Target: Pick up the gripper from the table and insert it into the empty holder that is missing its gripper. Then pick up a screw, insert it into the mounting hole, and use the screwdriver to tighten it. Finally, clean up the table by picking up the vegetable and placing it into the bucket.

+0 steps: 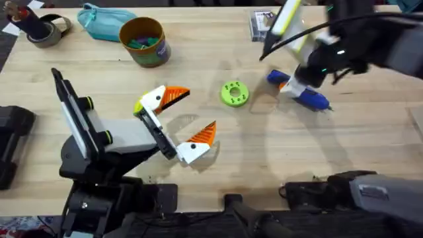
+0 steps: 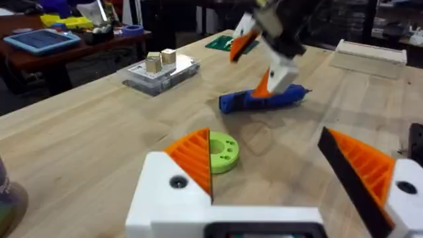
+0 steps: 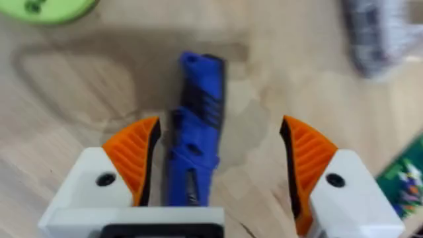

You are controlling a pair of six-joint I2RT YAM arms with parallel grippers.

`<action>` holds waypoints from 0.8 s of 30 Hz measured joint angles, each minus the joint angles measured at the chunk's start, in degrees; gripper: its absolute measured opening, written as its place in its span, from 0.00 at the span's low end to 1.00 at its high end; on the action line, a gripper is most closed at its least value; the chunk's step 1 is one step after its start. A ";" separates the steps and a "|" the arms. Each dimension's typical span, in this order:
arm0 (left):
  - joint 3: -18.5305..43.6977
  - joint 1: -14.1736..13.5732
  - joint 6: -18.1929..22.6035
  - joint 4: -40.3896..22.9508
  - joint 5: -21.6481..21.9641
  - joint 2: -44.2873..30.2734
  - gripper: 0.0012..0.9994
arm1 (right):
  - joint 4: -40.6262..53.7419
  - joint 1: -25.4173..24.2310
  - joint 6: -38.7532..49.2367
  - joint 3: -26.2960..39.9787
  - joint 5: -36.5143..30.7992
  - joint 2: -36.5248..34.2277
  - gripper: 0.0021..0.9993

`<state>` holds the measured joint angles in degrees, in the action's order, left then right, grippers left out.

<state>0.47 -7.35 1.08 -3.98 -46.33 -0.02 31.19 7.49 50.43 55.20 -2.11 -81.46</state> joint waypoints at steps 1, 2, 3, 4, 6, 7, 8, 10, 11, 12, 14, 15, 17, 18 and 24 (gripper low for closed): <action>-0.02 0.00 -0.01 0.29 0.15 0.00 0.99 | -0.16 0.00 -1.33 0.00 0.07 2.68 1.00; -0.08 0.00 -0.13 1.06 0.47 -0.01 0.99 | -0.24 -0.01 -2.86 0.00 0.29 5.54 1.00; -0.14 0.00 -0.53 2.37 0.95 -0.01 0.99 | -0.27 -0.02 -4.43 0.01 0.63 8.32 1.00; -0.17 0.00 -1.37 4.39 1.59 -0.01 0.99 | -0.36 -0.02 -6.16 0.02 1.18 11.08 1.00; -0.16 0.00 -4.06 10.36 3.63 -0.01 0.99 | -0.30 0.00 -10.11 0.03 2.85 16.57 1.00; -0.12 0.00 -5.48 13.37 4.81 -0.01 0.99 | -0.35 -0.01 -11.77 0.04 3.72 18.88 1.00; -0.09 0.00 -6.78 16.03 6.06 -0.01 0.99 | -0.29 -0.01 -13.62 0.04 4.77 21.28 1.00; 0.45 0.00 -8.62 18.44 8.47 -0.02 0.99 | -0.07 -0.02 -16.80 0.02 6.78 25.31 1.00; 1.06 0.00 -9.26 17.92 9.65 -0.04 0.99 | 0.06 0.00 -18.32 0.02 7.74 27.11 1.00; 2.03 0.00 -9.67 16.35 10.92 -0.17 0.99 | 0.31 0.00 -19.96 0.02 8.72 28.87 1.00; 5.32 0.00 -9.93 11.83 13.21 -1.70 0.99 | 1.39 0.00 -23.26 0.03 10.29 32.20 1.00; 7.52 0.00 -9.82 8.99 14.15 -3.01 0.99 | 2.35 0.00 -24.86 0.04 10.86 33.85 1.00; 12.66 0.00 -9.51 3.06 15.66 -6.75 0.99 | 4.94 0.00 -27.60 0.03 11.58 36.95 1.00; 15.67 0.00 -9.04 -0.76 16.36 -8.96 0.99 | 6.51 0.00 -28.77 0.04 11.86 38.45 1.00; 36.96 0.00 -4.84 -28.67 22.31 -25.09 0.99 | 17.60 0.00 -32.57 0.04 12.84 45.43 1.00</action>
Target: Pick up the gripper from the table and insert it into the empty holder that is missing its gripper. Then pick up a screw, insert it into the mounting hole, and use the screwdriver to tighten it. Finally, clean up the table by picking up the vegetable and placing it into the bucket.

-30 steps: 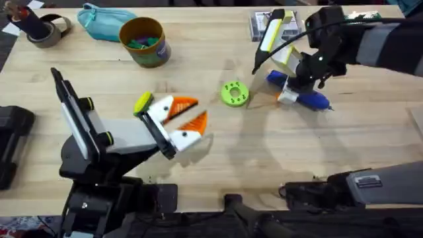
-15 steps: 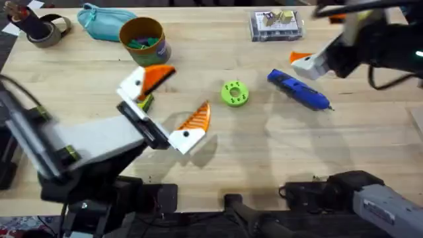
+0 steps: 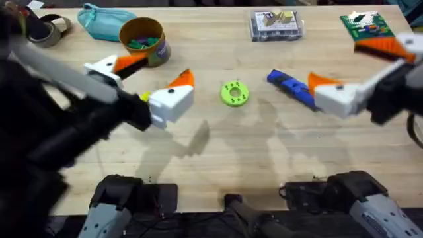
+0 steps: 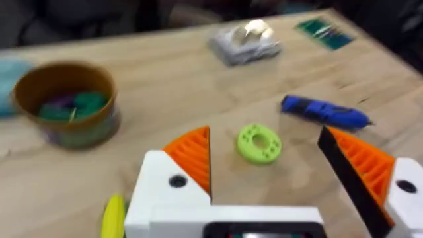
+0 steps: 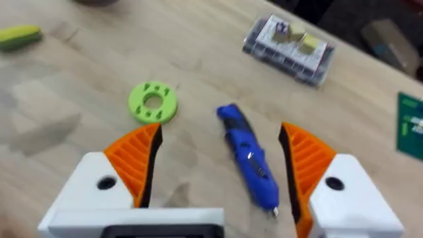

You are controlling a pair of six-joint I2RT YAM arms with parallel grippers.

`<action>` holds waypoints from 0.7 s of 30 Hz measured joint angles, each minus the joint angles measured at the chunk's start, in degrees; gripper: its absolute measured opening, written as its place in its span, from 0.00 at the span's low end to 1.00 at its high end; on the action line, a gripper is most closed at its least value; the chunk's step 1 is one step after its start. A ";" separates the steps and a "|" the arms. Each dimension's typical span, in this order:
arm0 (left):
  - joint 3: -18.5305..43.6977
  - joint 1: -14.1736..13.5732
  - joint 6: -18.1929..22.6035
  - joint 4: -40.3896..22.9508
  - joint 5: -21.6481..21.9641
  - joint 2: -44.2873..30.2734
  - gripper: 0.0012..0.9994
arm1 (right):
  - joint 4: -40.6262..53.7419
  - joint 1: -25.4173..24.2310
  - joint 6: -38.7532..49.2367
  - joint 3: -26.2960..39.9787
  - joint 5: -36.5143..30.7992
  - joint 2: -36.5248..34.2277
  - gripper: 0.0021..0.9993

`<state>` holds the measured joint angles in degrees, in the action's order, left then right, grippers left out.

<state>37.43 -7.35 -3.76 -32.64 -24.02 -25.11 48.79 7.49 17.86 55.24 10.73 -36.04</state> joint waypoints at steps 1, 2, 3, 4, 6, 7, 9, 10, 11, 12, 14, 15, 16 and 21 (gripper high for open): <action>3.82 0.00 0.65 -4.75 1.47 -2.74 0.99 | 1.67 0.00 -0.23 -0.01 0.08 0.80 1.00; 7.23 0.00 1.26 -8.63 3.01 -5.21 0.99 | 3.15 0.00 -0.42 -0.02 0.11 1.55 1.00; 10.63 0.00 1.82 -12.85 4.54 -7.53 0.99 | 4.58 0.00 -0.62 -0.02 0.15 2.25 1.00; 13.71 0.00 2.25 -16.48 6.11 -9.66 0.99 | 5.97 0.00 -0.81 -0.02 0.16 2.86 1.00; 18.69 -0.01 2.98 -22.12 9.44 -13.35 0.99 | 8.14 0.00 -1.04 -0.02 0.24 3.63 1.00; 20.81 -0.01 3.23 -24.71 11.31 -15.07 0.99 | 9.06 0.00 -1.14 -0.02 0.27 3.78 1.00; 23.11 0.00 3.54 -27.33 15.13 -17.67 0.99 | 10.34 0.00 -1.18 -0.02 0.29 3.81 1.00; 23.58 0.00 3.67 -28.35 17.17 -18.71 0.99 | 10.44 0.00 -1.19 -0.02 0.29 3.80 1.00; 23.80 0.00 3.80 -29.54 19.37 -19.79 0.99 | 10.40 0.00 -1.19 -0.02 0.30 3.79 1.00; 23.80 0.00 3.87 -30.68 21.26 -20.85 0.99 | 10.38 0.00 -1.19 -0.02 0.31 3.81 1.00; 23.80 0.00 4.02 -32.91 24.40 -23.29 0.99 | 10.37 0.00 -1.19 -0.02 0.29 3.79 1.00; 23.80 0.00 4.07 -33.54 25.50 -24.57 0.99 | 10.35 0.00 -1.19 -0.02 0.29 3.81 1.00; 23.80 0.00 4.18 -33.84 26.37 -26.00 0.99 | 10.32 0.00 -1.19 -0.02 0.29 3.81 1.00; 23.80 0.02 4.36 -33.94 30.00 -33.38 0.99 | 10.33 0.00 -1.19 -0.02 0.29 3.81 1.00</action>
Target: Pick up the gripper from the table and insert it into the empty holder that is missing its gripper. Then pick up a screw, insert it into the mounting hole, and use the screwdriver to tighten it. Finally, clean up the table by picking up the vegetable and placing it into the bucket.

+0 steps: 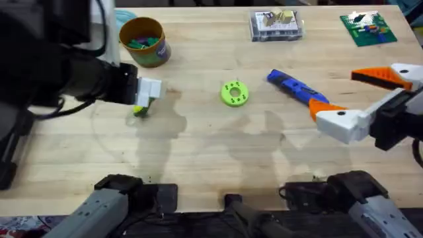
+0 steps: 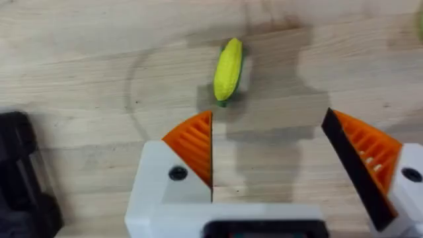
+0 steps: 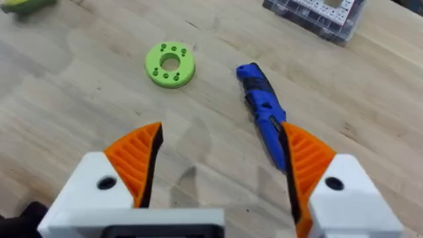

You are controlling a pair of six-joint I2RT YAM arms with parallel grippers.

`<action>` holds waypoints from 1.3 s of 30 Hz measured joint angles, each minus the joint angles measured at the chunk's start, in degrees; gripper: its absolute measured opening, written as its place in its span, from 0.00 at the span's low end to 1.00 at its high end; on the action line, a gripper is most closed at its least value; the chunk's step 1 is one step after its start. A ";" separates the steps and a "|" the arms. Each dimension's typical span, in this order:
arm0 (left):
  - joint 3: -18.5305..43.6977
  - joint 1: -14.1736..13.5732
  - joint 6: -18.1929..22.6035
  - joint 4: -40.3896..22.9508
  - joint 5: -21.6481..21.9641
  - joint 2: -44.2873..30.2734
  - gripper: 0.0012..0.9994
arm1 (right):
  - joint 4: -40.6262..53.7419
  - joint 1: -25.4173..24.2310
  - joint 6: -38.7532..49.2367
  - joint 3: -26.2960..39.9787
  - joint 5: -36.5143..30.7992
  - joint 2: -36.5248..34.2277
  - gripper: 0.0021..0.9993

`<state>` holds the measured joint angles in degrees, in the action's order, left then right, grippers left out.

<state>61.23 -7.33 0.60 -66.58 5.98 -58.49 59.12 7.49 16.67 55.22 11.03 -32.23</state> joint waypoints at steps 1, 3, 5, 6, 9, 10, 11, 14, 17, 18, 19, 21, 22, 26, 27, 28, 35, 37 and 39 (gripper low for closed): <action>0.00 0.10 0.07 0.13 0.55 -1.55 0.99 | -0.02 0.00 0.00 0.00 0.00 0.00 1.00; 0.00 0.66 0.11 0.37 1.42 -4.91 0.99 | 0.00 0.00 0.00 0.00 0.00 0.00 1.00; -0.01 1.64 0.15 0.64 1.85 -8.73 0.99 | -0.01 0.00 0.00 0.00 0.00 0.00 1.00; -0.03 2.14 0.22 0.96 1.97 -10.58 0.99 | -0.01 0.00 -0.01 0.00 0.00 0.00 1.00; -0.11 3.64 0.31 2.39 1.91 -15.09 0.99 | 0.01 0.00 -0.02 0.00 0.00 0.00 1.00; -0.13 4.14 0.31 2.90 1.73 -16.14 0.99 | -0.01 0.00 -0.02 0.00 0.00 0.00 1.00; -0.13 4.63 0.33 3.31 1.57 -16.97 0.99 | -0.01 0.00 -0.02 0.00 0.00 0.00 1.00; -0.13 6.10 0.31 3.84 1.33 -18.92 0.99 | 0.03 0.00 0.00 0.00 0.00 0.00 1.00; -0.13 6.10 0.31 3.84 1.33 -18.92 0.99 | 0.03 0.00 0.00 0.00 0.00 0.00 1.00; -0.13 6.10 0.31 3.84 1.33 -18.92 0.99 | 0.03 0.00 0.00 0.00 0.00 0.00 1.00; -0.13 6.10 0.31 3.84 1.33 -18.92 0.99 | 0.03 0.00 0.00 0.00 0.00 0.00 1.00; -0.13 6.10 0.31 3.84 1.33 -18.92 0.99 | 0.03 0.00 0.00 0.00 0.00 0.00 1.00; -0.13 6.10 0.31 3.84 1.33 -18.92 0.99 | 0.03 0.00 0.00 0.00 0.00 0.00 1.00; -0.13 6.10 0.31 3.84 1.33 -18.92 0.99 | 0.03 0.00 0.00 0.00 0.00 0.00 1.00; -0.13 6.10 0.31 3.84 1.33 -18.92 0.99 | 0.03 0.00 0.00 0.00 0.00 0.00 1.00; -0.13 6.10 0.31 3.84 1.33 -18.92 0.99 | 0.03 0.00 0.00 0.00 0.00 0.00 1.00; -0.13 6.10 0.31 3.84 1.33 -18.92 0.99 | 0.03 0.00 0.00 0.00 0.00 0.00 1.00; -0.13 6.10 0.31 3.84 1.33 -18.92 0.99 | 0.03 0.00 0.00 0.00 0.00 0.00 1.00; -0.13 6.10 0.31 3.84 1.33 -18.92 0.99 | 0.03 0.00 0.00 0.00 0.00 0.00 1.00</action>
